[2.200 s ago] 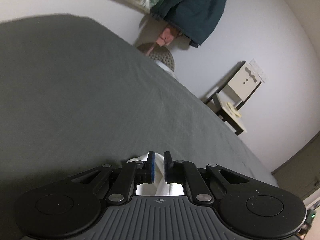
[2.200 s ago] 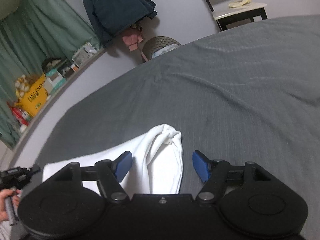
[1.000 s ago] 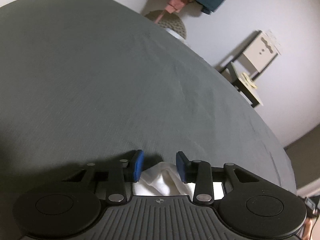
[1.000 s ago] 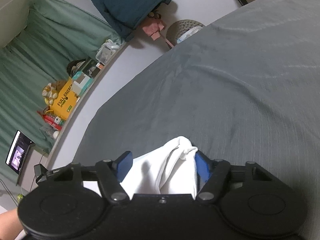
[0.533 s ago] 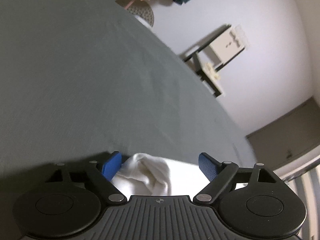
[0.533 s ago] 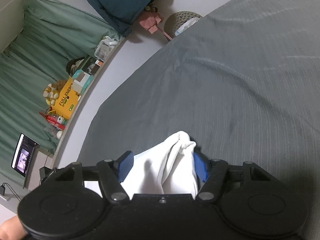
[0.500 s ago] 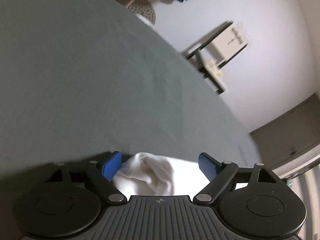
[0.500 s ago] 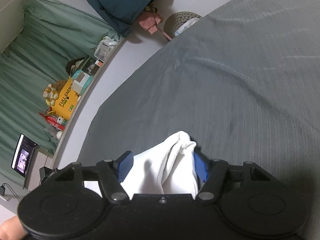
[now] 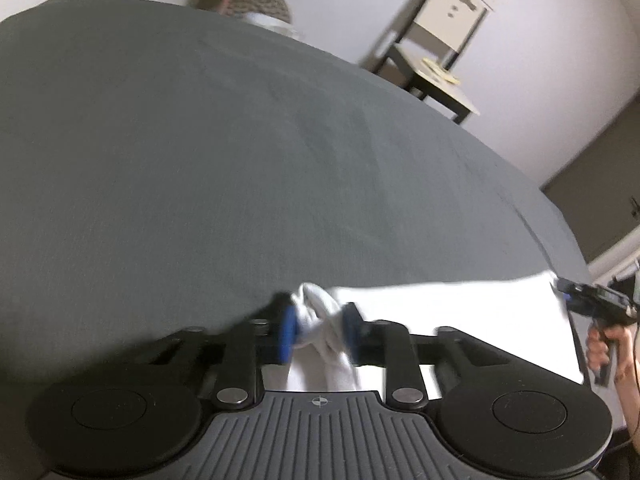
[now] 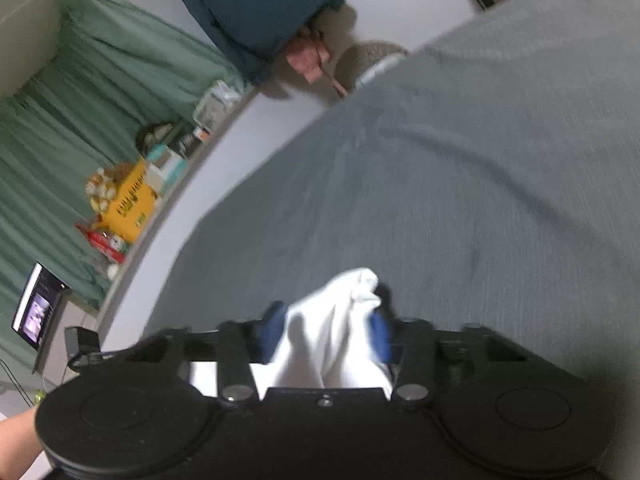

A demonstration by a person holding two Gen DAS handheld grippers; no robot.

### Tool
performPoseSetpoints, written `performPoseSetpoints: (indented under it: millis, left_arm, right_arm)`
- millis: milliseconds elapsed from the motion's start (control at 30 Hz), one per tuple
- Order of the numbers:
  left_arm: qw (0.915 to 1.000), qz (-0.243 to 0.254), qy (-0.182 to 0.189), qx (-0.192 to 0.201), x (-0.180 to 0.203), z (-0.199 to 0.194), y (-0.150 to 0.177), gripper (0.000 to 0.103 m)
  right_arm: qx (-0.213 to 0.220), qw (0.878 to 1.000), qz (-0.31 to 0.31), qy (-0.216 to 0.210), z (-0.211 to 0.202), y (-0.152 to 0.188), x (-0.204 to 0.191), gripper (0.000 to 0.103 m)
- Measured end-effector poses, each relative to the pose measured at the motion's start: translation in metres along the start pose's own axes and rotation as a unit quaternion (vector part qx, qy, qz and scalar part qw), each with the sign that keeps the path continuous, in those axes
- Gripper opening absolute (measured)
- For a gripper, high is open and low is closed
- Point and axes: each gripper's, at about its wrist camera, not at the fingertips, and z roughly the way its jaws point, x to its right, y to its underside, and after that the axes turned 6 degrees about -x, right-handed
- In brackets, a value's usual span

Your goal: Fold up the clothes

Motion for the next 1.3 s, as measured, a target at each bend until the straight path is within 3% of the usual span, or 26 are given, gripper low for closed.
performPoseSetpoints:
  millis: [67,133,333,567,667,867,967,1067,1133,1167,1200,1267,1300]
  left_arm:
    - [0.9998,0.014,-0.008,0.009,0.005,0.0,0.003,0.017]
    - [0.9993,0.022,-0.016,0.024,0.009,-0.004,0.005,0.017]
    - [0.9947,0.046,-0.014,0.091,0.015,-0.04,0.029,0.016]
    - [0.9848,0.075,-0.001,0.157,0.032,-0.095,0.066,0.017]
    - [0.9822,0.087,-0.001,0.166,0.036,-0.117,0.093,0.017]
    - [0.9793,0.119,-0.009,0.164,0.054,-0.141,0.141,0.017]
    - [0.9767,0.159,-0.029,0.141,0.064,-0.157,0.179,0.017]
    - [0.9717,0.197,-0.059,0.117,0.077,-0.166,0.213,0.017]
    - [0.968,0.209,-0.089,0.107,0.087,-0.164,0.224,0.023]
    - [0.9632,0.223,-0.113,0.1,0.093,-0.161,0.228,0.035]
    - [0.9573,0.237,-0.138,0.092,0.1,-0.158,0.231,0.04]
    - [0.9395,0.282,-0.172,0.091,0.114,-0.16,0.243,0.063]
    - [0.9292,0.304,-0.189,0.091,0.122,-0.161,0.25,0.069]
  right_arm:
    - [0.003,1.0,-0.013,0.013,0.002,0.003,-0.003,0.02]
    - [0.009,0.999,-0.037,0.017,-0.004,0.007,-0.012,0.017]
    - [0.03,0.992,-0.124,0.009,-0.038,0.023,-0.049,0.015]
    - [0.054,0.973,-0.224,-0.001,-0.077,0.043,-0.092,0.014]
    - [0.055,0.964,-0.26,0.008,-0.098,0.058,-0.112,0.014]
    - [0.014,0.964,-0.263,0.035,-0.141,0.124,-0.129,0.012]
    - [-0.015,0.956,-0.28,0.085,-0.139,0.138,-0.142,0.012]
    - [-0.043,0.943,-0.299,0.139,-0.128,0.14,-0.159,0.016]
    - [-0.1,0.933,-0.291,0.187,-0.107,0.142,-0.162,0.019]
    - [-0.119,0.923,-0.298,0.214,-0.098,0.147,-0.163,0.023]
    - [-0.128,0.909,-0.319,0.237,-0.091,0.155,-0.167,0.025]
    - [-0.146,0.877,-0.36,0.282,-0.079,0.172,-0.176,0.036]
    - [-0.145,0.859,-0.391,0.298,-0.075,0.181,-0.183,0.04]
